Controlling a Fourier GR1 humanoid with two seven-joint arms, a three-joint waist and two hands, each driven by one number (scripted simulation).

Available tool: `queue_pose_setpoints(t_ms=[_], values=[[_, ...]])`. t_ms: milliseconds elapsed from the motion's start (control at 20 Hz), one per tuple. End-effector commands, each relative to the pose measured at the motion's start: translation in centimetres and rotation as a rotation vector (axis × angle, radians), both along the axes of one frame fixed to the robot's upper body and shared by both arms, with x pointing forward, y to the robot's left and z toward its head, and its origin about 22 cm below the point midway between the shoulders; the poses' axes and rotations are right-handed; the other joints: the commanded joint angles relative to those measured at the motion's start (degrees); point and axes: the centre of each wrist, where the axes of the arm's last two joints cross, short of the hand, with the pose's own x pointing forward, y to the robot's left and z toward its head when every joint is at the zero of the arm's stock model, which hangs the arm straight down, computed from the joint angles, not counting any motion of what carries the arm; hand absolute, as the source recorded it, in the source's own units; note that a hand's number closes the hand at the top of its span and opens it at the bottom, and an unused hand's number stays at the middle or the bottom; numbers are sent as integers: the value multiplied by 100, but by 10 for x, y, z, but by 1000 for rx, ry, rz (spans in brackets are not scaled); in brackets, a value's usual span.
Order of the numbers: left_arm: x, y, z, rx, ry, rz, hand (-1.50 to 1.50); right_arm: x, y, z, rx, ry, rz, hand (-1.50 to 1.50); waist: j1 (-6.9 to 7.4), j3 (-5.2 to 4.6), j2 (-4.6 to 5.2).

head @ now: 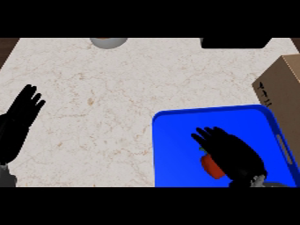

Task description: Pick the bell pepper from the tray and place it in the cardboard box

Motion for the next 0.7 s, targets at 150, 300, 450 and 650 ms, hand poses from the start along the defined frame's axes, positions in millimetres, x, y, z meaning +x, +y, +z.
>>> queue_pose_setpoints(t_ms=[150,300,450,650], values=[[-5,-5,10,3,7,16,0,-3,-9,-29,-24,23,14,-150,3,1,-2],[15,8,4,12,2,8,0,18,5,-25,-20,21,0,-150,-1,-1,4],[-6,-2,-11,7,14,1,0,20,-4,-19,-22,20,9,-150,9,-1,0],[-1,0,-5,8,-12,2,0,18,15,-42,-21,3,1,-150,12,0,0]])
